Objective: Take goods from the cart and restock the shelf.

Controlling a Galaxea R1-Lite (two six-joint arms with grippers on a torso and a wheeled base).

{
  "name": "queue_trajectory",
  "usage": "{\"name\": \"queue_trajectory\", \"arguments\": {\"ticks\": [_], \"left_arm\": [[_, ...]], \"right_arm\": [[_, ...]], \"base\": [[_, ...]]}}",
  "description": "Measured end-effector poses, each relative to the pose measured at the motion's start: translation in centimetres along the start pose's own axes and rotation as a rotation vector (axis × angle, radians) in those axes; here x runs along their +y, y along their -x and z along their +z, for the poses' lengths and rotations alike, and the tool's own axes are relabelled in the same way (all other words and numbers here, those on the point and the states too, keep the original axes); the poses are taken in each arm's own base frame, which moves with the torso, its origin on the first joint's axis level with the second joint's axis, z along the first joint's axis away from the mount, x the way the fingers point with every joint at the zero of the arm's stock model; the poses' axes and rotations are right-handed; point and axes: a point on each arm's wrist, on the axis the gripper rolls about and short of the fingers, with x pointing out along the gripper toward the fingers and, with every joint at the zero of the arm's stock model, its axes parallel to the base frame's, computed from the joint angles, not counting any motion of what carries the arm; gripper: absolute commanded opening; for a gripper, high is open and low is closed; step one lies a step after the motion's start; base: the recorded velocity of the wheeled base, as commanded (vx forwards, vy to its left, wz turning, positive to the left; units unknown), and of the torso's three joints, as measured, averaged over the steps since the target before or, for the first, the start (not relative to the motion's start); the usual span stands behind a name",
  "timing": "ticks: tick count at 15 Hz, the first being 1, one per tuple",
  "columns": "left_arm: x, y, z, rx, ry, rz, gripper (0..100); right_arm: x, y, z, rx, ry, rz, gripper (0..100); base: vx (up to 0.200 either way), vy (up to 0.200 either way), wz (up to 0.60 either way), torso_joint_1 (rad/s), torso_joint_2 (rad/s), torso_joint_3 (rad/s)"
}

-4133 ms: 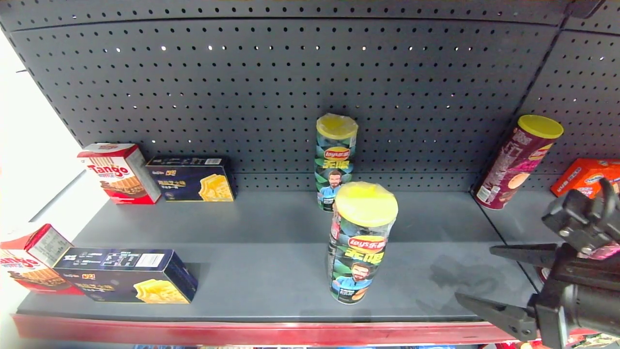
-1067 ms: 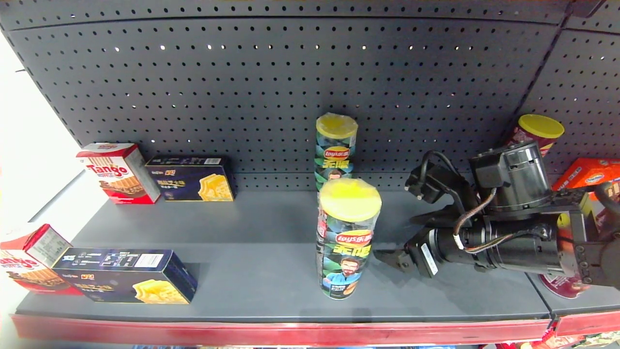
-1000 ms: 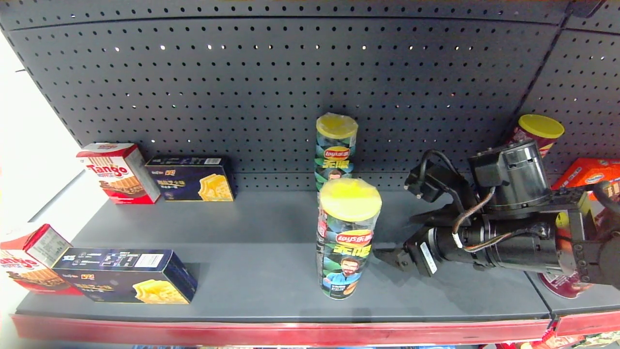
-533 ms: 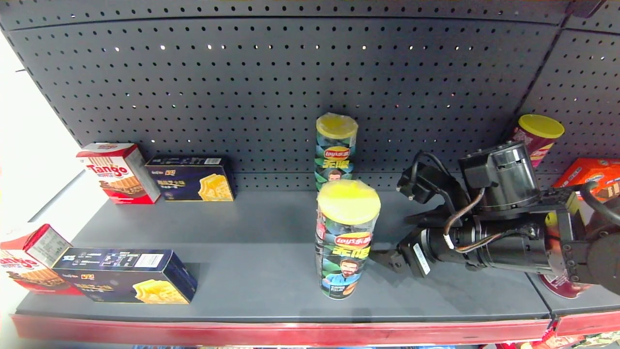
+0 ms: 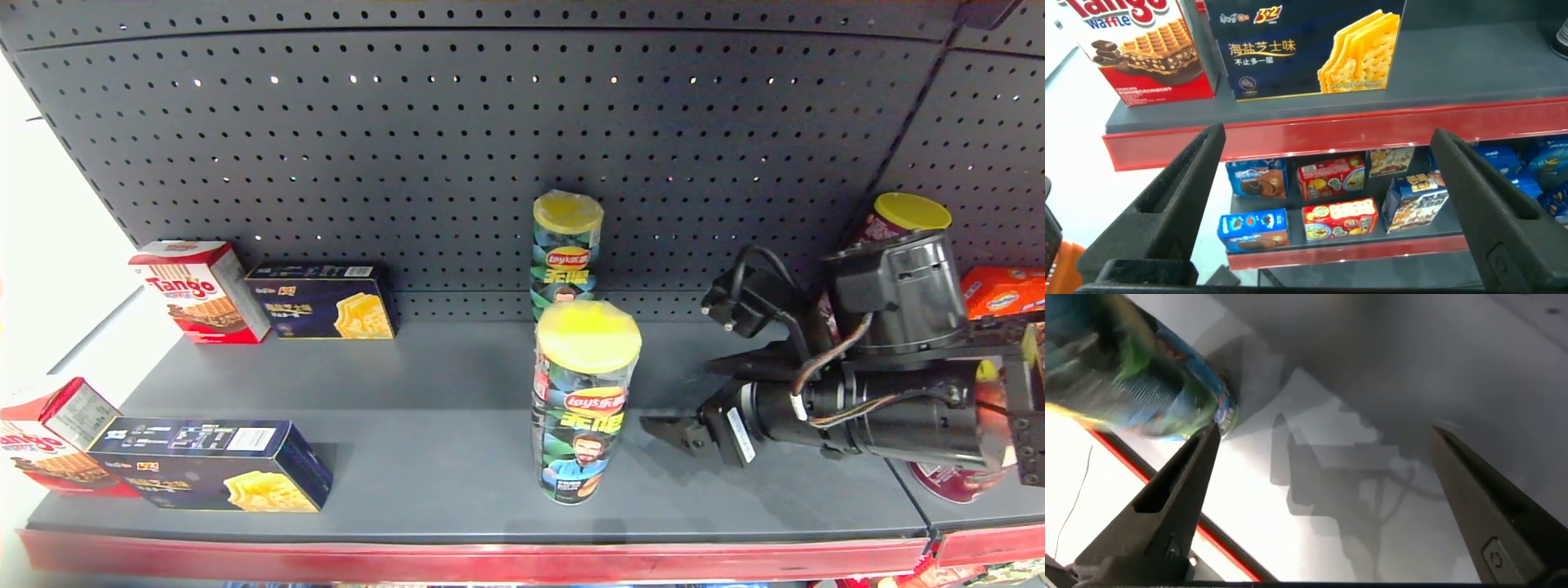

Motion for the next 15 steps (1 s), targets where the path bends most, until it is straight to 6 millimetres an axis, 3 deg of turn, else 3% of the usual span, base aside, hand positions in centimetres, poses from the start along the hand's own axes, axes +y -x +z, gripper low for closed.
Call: {"name": "queue_trajectory", "arguments": {"ticks": [3,6,8,12,15], "left_arm": [[0.0,0.0,0.0,0.001,0.000,-0.001,100],[0.0,0.0,0.0,0.002,-0.004,-0.003,100],[0.0,0.0,0.0,0.000,-0.004,-0.004,100],[0.0,0.0,0.0,0.002,-0.007,-0.007,100],[0.0,0.0,0.0,0.001,-0.008,-0.006,100]], "right_arm": [[-0.9,3.8,1.0,-0.105,-0.037,-0.055,100],[-2.8,9.8,1.4,-0.262,-0.088,-0.160,100],[-3.3,14.0,0.2,-0.358,-0.117,-0.228,100],[-2.2,21.0,-5.5,-0.490,-0.151,-0.339,100],[-0.4,23.9,-11.2,-0.540,-0.163,-0.396,100]], "base": [[0.000,0.000,0.00,0.000,0.00,0.000],[0.000,0.000,0.00,0.000,0.00,0.000],[0.000,0.000,0.00,0.000,0.00,0.000],[0.000,0.000,0.00,0.000,0.00,0.000],[0.000,0.000,0.00,0.000,0.00,0.000]]}}
